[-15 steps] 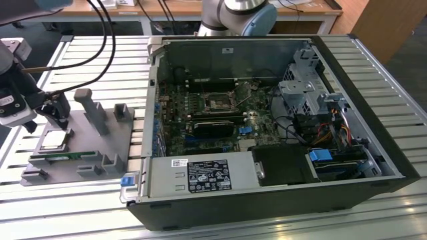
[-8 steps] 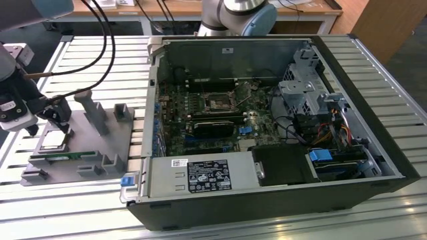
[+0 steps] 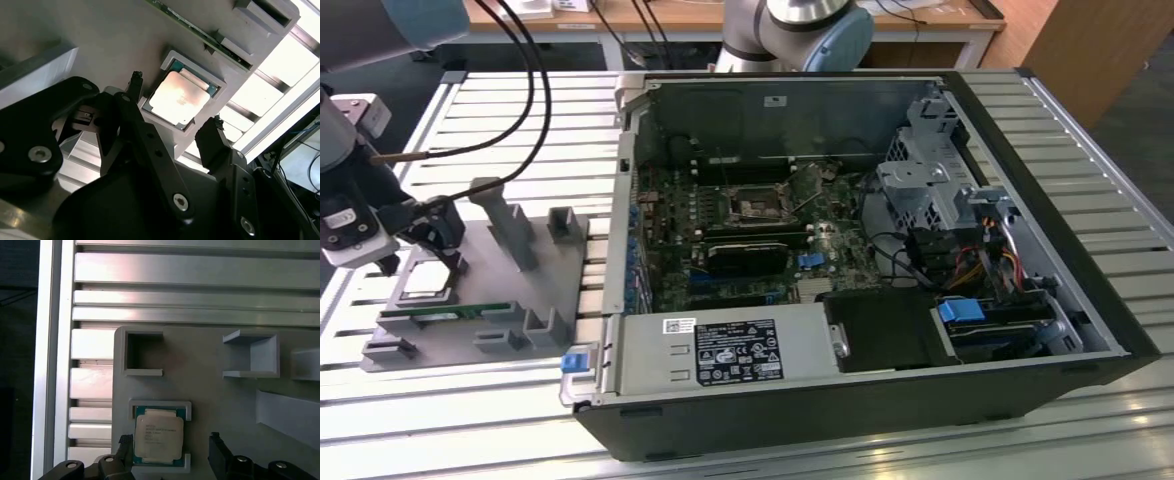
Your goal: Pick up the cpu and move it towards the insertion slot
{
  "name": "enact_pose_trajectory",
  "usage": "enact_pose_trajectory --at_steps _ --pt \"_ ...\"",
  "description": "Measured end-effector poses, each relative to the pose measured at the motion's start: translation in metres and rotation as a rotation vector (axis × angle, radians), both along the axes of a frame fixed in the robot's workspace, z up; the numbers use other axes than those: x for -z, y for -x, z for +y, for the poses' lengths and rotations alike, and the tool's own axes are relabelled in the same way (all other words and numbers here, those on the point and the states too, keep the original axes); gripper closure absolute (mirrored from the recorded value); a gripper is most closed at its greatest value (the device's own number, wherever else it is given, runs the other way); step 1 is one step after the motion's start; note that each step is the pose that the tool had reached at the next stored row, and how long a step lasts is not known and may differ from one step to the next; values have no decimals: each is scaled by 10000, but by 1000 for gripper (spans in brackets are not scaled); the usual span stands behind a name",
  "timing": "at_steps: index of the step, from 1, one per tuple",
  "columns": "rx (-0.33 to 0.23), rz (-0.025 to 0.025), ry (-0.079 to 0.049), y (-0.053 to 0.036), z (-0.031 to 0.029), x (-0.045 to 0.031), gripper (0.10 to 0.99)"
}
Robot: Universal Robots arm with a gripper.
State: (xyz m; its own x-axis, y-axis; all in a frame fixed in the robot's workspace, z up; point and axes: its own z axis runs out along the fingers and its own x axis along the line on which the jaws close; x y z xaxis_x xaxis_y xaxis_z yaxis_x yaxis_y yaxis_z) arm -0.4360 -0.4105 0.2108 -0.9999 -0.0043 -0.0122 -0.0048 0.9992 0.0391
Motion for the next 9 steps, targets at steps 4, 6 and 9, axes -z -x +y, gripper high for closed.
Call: enact_pose_trajectory --at_steps 4,6,9 --pt "1 2 2 11 0 50 380" --pt "1 1 1 17 0 69 380" --pt "1 1 1 31 0 104 380"
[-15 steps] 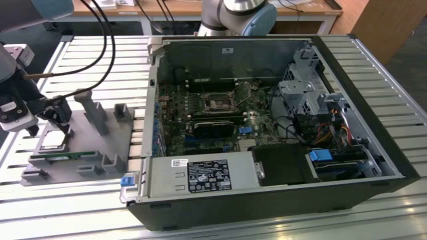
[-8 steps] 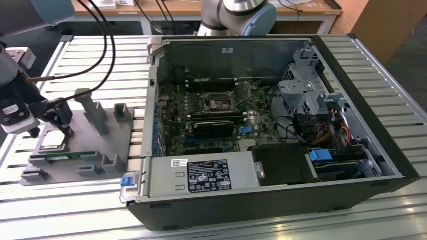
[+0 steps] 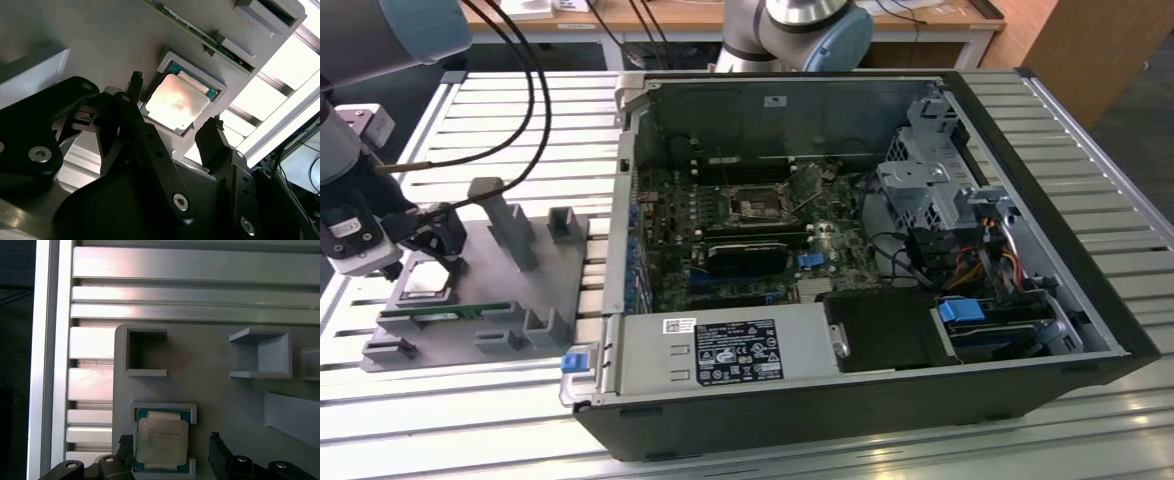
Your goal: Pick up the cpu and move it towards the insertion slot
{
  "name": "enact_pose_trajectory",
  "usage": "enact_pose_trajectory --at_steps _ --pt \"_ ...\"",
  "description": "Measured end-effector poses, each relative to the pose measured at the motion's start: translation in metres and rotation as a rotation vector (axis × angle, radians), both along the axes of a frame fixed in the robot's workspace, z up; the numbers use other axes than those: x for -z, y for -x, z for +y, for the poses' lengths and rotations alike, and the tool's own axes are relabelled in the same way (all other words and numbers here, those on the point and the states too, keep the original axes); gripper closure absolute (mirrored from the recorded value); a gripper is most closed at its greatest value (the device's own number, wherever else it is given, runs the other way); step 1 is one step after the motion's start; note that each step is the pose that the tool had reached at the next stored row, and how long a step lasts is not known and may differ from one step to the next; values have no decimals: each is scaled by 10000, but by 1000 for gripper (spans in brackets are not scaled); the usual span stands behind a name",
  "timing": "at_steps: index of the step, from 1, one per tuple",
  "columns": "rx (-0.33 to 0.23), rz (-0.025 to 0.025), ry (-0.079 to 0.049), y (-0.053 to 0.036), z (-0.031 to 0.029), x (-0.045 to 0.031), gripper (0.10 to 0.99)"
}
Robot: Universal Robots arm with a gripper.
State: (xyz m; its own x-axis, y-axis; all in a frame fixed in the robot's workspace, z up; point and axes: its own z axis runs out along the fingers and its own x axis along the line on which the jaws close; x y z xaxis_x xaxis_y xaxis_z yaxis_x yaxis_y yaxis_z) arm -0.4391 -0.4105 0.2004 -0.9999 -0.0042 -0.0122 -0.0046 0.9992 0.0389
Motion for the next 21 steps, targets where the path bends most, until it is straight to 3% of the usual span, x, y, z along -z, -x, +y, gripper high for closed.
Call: enact_pose_trajectory --at_steps 21 --pt "10 2 1 58 0 155 396"
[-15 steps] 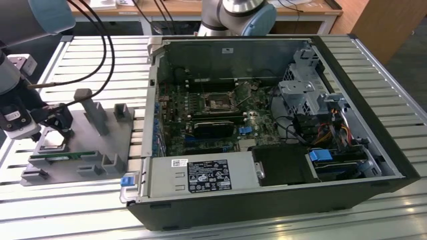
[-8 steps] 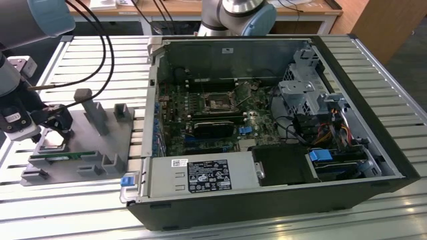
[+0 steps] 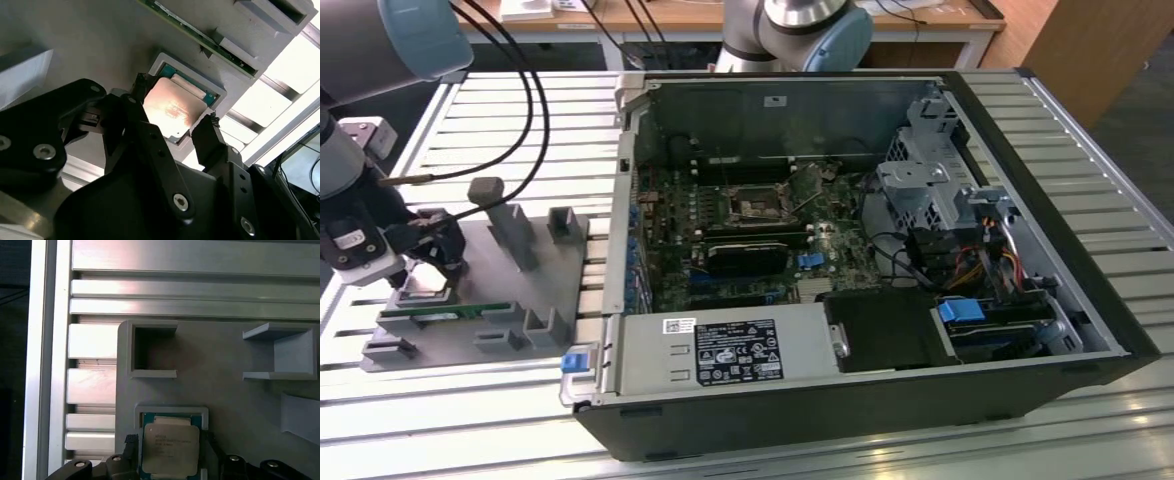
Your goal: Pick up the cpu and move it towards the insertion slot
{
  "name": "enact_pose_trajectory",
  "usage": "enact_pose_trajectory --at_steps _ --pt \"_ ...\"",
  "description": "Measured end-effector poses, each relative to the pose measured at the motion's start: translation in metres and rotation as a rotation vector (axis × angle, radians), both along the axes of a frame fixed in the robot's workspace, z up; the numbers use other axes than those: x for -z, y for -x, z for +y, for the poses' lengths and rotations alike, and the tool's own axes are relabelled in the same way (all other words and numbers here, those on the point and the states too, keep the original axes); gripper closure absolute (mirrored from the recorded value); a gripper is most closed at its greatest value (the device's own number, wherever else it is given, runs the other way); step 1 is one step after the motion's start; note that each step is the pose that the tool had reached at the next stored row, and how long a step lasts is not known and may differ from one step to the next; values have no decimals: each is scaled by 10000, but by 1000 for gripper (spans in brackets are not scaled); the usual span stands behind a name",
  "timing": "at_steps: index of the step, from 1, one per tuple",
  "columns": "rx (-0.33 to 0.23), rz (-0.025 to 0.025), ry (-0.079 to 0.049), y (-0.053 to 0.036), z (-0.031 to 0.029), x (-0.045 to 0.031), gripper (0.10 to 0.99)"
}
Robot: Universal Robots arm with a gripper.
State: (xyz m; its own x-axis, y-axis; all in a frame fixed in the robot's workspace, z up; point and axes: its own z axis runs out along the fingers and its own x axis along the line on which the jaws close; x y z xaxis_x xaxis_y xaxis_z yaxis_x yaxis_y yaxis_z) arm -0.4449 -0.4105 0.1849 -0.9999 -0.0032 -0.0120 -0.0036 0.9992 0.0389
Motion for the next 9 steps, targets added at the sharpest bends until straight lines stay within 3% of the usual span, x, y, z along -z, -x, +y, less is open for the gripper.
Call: enact_pose_trajectory --at_steps 3,9 --pt "0 0 0 0 0 4 525" --pt "0 0 0 0 0 7 549"
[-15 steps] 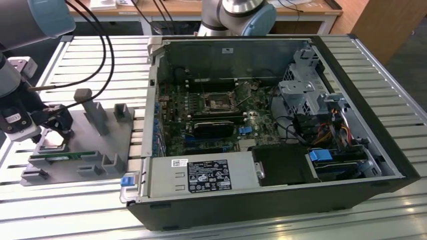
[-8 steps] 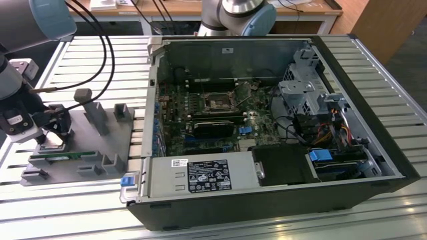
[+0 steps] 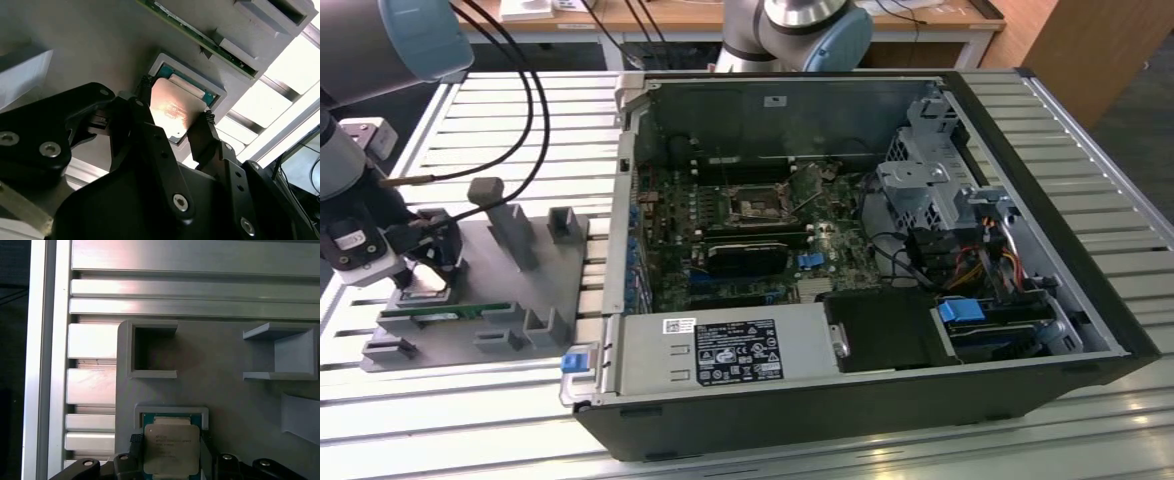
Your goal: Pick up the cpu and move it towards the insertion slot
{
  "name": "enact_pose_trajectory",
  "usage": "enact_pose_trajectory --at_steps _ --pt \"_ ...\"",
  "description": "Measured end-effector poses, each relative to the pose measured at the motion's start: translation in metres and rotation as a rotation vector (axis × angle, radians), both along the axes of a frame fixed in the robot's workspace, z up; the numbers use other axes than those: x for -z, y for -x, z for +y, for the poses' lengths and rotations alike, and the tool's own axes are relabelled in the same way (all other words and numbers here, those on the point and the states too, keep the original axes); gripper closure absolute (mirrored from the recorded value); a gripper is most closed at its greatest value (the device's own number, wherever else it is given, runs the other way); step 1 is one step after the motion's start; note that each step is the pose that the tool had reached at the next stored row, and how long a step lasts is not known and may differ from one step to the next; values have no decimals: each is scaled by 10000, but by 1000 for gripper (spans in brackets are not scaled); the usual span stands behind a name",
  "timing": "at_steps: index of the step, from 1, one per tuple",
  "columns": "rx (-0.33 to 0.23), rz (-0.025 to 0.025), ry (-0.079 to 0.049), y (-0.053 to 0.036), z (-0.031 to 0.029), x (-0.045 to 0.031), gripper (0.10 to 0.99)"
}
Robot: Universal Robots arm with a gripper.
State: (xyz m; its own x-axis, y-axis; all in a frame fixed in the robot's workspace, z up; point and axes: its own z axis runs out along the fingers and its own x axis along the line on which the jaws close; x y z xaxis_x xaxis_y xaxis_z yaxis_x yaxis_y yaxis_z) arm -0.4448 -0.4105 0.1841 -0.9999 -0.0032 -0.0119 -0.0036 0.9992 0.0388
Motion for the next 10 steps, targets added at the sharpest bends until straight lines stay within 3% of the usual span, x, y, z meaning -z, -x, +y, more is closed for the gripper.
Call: enact_pose_trajectory --at_steps 5,10 --pt "0 -7 -4 -1 1 -9 549" --pt "0 -1 1 0 0 -83 549"
